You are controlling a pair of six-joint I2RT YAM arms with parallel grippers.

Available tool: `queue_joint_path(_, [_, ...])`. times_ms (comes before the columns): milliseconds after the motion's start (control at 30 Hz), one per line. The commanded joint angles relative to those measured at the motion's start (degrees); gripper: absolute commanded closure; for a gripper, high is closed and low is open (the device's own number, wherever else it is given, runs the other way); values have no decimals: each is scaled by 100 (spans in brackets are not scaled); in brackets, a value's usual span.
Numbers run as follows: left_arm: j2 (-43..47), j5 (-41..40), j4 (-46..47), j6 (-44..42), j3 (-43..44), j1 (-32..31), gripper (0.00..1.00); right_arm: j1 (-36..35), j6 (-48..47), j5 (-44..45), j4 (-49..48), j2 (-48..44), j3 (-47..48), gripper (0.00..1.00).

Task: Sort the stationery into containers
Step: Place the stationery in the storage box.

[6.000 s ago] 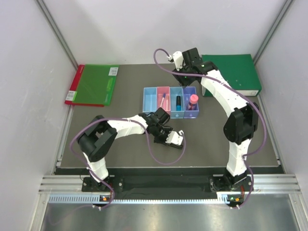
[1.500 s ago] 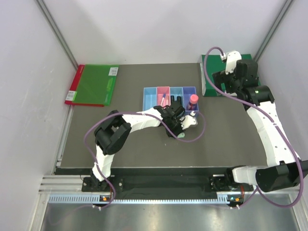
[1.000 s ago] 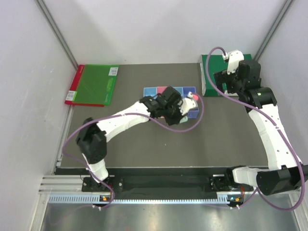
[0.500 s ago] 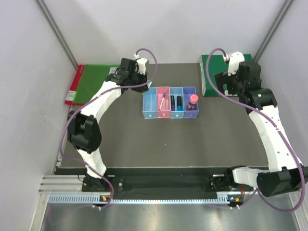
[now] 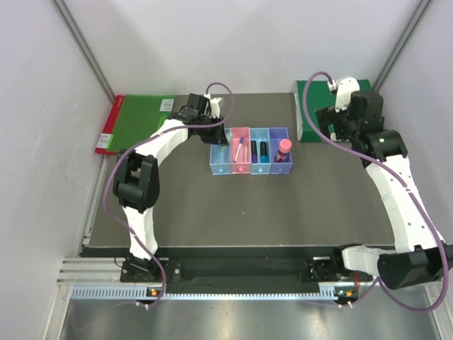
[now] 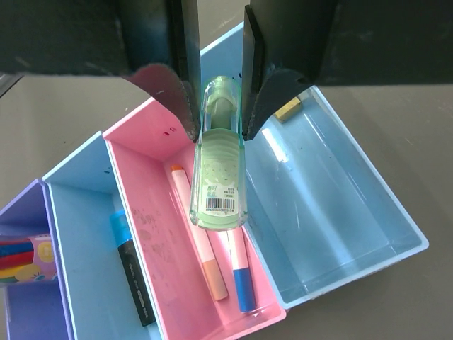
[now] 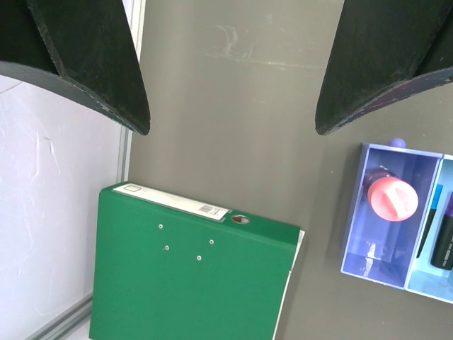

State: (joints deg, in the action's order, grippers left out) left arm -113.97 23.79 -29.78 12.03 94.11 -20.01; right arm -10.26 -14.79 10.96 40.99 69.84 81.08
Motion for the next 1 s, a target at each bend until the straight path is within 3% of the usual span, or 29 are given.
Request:
queue_joint_path(0, [-20, 47, 368, 45, 38, 50, 100, 59, 81, 73, -65, -24, 215, 0])
queue_joint_path(567, [-310, -665, 139, -333, 126, 138, 98, 68, 108, 29, -83, -6, 171, 0])
queue_joint_path(633, [-345, -648, 139, -351, 126, 147, 85, 68, 116, 29, -91, -6, 189, 0])
queue_joint_path(667, [-336, -630, 130, -351, 126, 155, 72, 59, 116, 20, -83, -6, 189, 0])
queue_joint_path(733, [-327, -595, 130, -359, 126, 155, 59, 59, 116, 29, -83, -6, 189, 0])
queue_joint_path(767, [-319, -578, 148, -351, 126, 164, 47, 68, 116, 20, -91, -6, 189, 0])
queue_joint_path(967, [-222, -367, 183, -351, 152, 199, 20, 59, 125, 20, -74, -59, 180, 0])
